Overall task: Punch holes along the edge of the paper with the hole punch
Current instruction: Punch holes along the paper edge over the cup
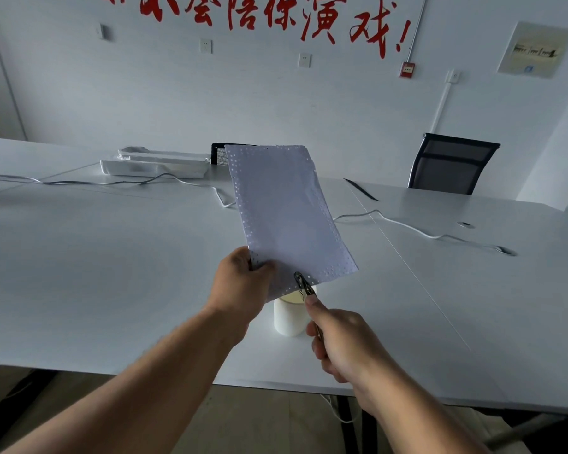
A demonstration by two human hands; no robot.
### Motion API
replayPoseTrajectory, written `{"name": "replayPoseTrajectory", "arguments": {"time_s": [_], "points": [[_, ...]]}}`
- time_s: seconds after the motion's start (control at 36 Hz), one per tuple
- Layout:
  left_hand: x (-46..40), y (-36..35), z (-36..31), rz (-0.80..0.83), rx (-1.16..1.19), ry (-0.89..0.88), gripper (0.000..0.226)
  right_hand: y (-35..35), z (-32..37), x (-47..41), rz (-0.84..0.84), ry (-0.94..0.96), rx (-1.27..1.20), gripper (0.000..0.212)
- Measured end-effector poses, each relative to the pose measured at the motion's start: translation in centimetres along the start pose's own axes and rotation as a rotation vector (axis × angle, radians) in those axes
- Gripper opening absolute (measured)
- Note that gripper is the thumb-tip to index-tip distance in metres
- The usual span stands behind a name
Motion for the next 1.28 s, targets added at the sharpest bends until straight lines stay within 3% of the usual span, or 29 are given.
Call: {"name": "replayPoseTrajectory", "arguments": {"time_s": [0.25,0.36,0.75,1.0,1.17,1.28], "points": [[0.0,-0.1,0.2,0.025,0.028,0.022,0.022,-0.1,-0.1,0.1,0.009,0.004,0.003,0.051],[-0.1,0.1,0.4,0.017,0.017,0.004,0.013,-0.1,-0.1,0.0,0.018,0.003,0.006,0.051],[-0.5,-0.3,0.7,0.032,0.037,0.022,0.020,-0.2,0.0,-0.3,-0.002,-0.007,0.031,0.049],[-0.5,-0.1,1.2,0.019,-0.003,0.018,0.005,-0.2,-0.2,-0.6,-0.022,-0.013,0.023,0.050],[-0.5,0.0,0.8,0.021,0.021,0.037,0.016,0.3,-0.3,-0.2,0.001,-0.071,-0.002,0.062],[-0.8,0.5,1.0,0.015,0.012,0.059,0.028,1.2,-0.3,0.0,-0.014,-0.086,-0.044,0.051]]}}
Point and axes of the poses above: each hand's wrist, its own x-axis away from the middle knuckle, its own y-axis out of the back of the hand, z = x × y, the point moved 3 cm from there along -x, towards the middle knuckle, and after that the axes turned 2 degrees about -y, right-handed, at the moved point
